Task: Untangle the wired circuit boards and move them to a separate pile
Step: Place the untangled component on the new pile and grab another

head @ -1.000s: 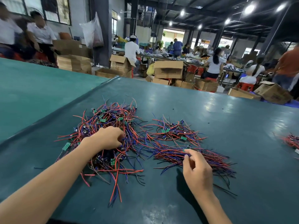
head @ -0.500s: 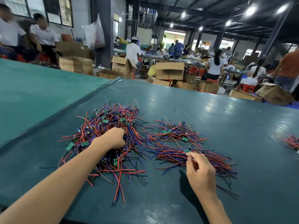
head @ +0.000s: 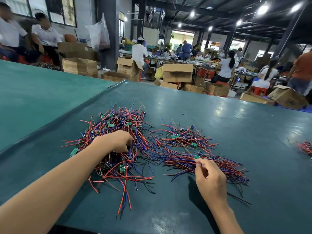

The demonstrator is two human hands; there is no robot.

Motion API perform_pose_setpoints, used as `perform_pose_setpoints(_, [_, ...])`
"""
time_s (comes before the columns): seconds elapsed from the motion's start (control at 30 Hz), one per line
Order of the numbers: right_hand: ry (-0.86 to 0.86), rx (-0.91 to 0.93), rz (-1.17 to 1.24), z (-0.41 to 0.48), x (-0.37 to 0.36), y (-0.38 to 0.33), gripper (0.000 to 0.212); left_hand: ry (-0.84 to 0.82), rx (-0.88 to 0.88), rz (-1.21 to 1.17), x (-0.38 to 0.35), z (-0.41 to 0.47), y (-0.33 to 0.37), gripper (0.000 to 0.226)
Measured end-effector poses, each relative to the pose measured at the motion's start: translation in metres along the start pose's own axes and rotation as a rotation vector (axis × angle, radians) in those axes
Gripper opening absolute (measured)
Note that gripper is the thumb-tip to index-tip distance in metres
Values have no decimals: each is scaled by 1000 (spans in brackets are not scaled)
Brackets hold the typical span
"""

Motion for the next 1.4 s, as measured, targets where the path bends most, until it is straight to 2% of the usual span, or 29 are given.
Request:
perform_pose_setpoints(0.27, [-3, 5, -6, 1, -1, -1, 17, 70, 24, -75, -3, 3, 6, 20])
perform_pose_setpoints(0.53, [10, 6, 5, 1, -2, 3, 20, 107, 112, -417, 13, -4, 1, 46])
perform_pose_setpoints(0.6, [2, -14, 5, 1, -1, 3, 20, 196, 130, -477, 27, -8, -1, 47])
perform_pose_setpoints(0.73, [-15, -12, -4, 0, 0, 5, 20, 527, 127, -558, 62, -24, -5, 37])
perform_pose_setpoints(0.8, [-19, 32, -20, 0, -1, 5, 21, 678, 104, -685, 76, -36, -5, 32])
perform_pose_setpoints(0.87, [-14, 56, -35, 1, -1, 5, 20, 754, 60, -873, 87, -46, -3, 30])
perform_pose_setpoints(0.93, [-2, 66, -40, 1, -1, 6, 20, 700, -16, -1165, 93, -55, 2, 27])
perform_pose_setpoints(1.03, [1, 78, -30, 2, -1, 6, 21, 511, -161, -1610, 97, -63, 11, 27])
perform_pose_setpoints(1.1, [2, 81, -27, 1, -2, 5, 21, 419, -213, -1792, 98, -66, 18, 31])
perform_pose_setpoints(1.3, [17, 60, -11, 2, -2, 4, 22, 212, -306, -2007, 81, -71, 44, 50])
perform_pose_setpoints(1.4, [32, 45, -11, 2, -2, 5, 23, 172, -305, -2019, 74, -71, 52, 49])
Point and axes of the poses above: each hand's wrist, its own z-axis towards the middle knuckle, its own x-axis out of the back of the hand, y = z × x, the point moved 1 cm from there along z, towards the middle knuckle, and after that the axes turned 15 degrees about z, right-handed, at the moved point
